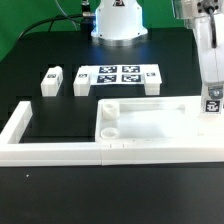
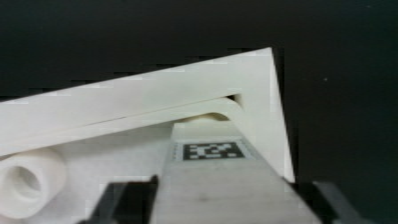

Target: Assemble desk

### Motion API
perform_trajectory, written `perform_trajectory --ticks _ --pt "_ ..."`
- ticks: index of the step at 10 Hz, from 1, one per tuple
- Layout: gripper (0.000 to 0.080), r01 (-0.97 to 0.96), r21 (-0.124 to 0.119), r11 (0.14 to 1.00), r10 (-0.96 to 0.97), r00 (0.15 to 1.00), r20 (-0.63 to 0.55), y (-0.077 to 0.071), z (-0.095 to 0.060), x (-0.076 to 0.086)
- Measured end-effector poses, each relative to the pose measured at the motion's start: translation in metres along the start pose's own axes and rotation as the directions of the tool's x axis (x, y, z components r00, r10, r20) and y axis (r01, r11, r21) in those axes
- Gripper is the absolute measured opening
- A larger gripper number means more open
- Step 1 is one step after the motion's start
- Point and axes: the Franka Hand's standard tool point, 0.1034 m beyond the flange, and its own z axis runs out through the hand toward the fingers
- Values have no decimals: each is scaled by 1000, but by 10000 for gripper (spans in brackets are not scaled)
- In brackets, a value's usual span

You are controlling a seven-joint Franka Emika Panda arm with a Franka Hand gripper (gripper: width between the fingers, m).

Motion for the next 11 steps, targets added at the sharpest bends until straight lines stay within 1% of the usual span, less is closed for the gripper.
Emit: perform_trajectory --ticks 1,2,3,4,5,6,8,9,10,11 --pt "521 50 0 999 -50 999 0 0 0 0" --pt "521 191 -3 982 -191 982 -1 1 1 -2" --pt "614 358 -5 934 -358 934 2 3 1 -6" --pt "640 479 -2 878 -479 878 2 4 -1 -11" --pt "647 392 12 920 -392 920 -10 12 -5 -21" --pt "647 495 5 869 -495 869 -16 15 -5 -21" --pt "649 630 -2 777 -630 777 -22 14 -4 -18" --pt "649 794 -29 607 -795 605 -46 8 -5 -12" --pt "649 881 -46 470 -882 468 -52 2 -4 -6" --pt "649 929 -54 365 -930 363 -51 -1 -3 -2"
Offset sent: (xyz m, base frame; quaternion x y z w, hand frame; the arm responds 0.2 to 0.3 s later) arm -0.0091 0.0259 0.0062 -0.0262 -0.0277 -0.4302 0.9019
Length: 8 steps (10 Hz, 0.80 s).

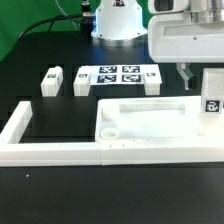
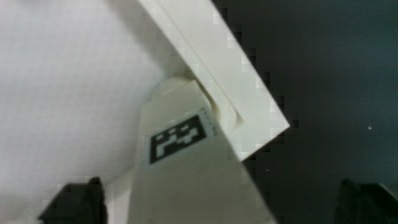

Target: Assemble desk

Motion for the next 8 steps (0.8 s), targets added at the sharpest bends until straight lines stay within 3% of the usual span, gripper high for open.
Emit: perform_trajectory --ticks 1,2,4,8 --pt "649 106 -16 994 -106 994 -6 0 0 0" --pt "649 53 -12 999 -53 999 -5 0 0 -1" --pt "402 19 -12 1000 -19 1000 -5 0 0 0" --pt "356 -190 -35 981 189 982 -23 15 -1 9"
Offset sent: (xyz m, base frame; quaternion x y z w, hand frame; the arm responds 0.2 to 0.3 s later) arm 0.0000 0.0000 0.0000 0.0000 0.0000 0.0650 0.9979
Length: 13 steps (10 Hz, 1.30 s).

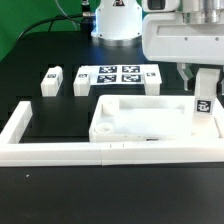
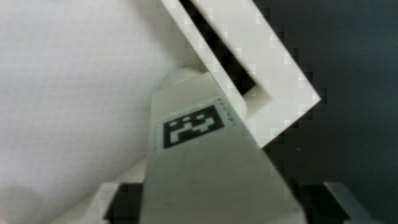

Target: Assemble desk

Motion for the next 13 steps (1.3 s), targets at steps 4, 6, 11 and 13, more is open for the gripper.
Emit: perform_trajectory --ticks 4,6,11,13 --pt "355 -154 -32 988 153 988 -17 13 -1 12" --pt "364 -152 -31 988 152 988 -16 13 -1 13" --pt "643 -98 19 995 98 995 -5 -3 -55 11" --pt "648 -98 17 995 98 995 -5 -3 -53 11"
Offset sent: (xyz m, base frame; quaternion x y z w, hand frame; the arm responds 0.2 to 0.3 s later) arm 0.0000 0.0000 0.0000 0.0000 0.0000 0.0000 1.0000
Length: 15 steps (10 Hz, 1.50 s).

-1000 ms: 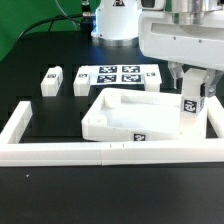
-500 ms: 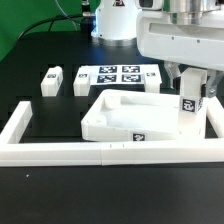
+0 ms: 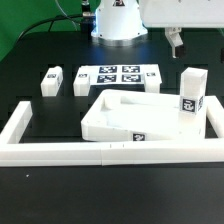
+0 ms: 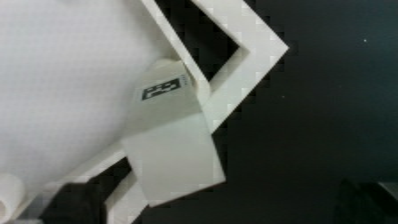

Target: Assemble desk

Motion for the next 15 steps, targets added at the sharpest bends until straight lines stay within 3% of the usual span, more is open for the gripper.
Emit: perform_trajectory --ticks 3,4,6,7,12,14,15 --pt "649 1 -2 1000 -1 1000 1 1 1 -1" --pt "649 13 -11 1000 -13 1000 8 6 6 -13" --pt "649 69 -44 997 -67 996 53 43 7 -45" --pt "649 65 -51 997 -62 996 62 53 8 -57" --pt "649 418 -34 908 -416 908 54 54 14 -61" --pt "649 575 -57 816 -568 816 106 95 39 -77" --pt "649 653 -57 756 -643 755 126 113 45 -82"
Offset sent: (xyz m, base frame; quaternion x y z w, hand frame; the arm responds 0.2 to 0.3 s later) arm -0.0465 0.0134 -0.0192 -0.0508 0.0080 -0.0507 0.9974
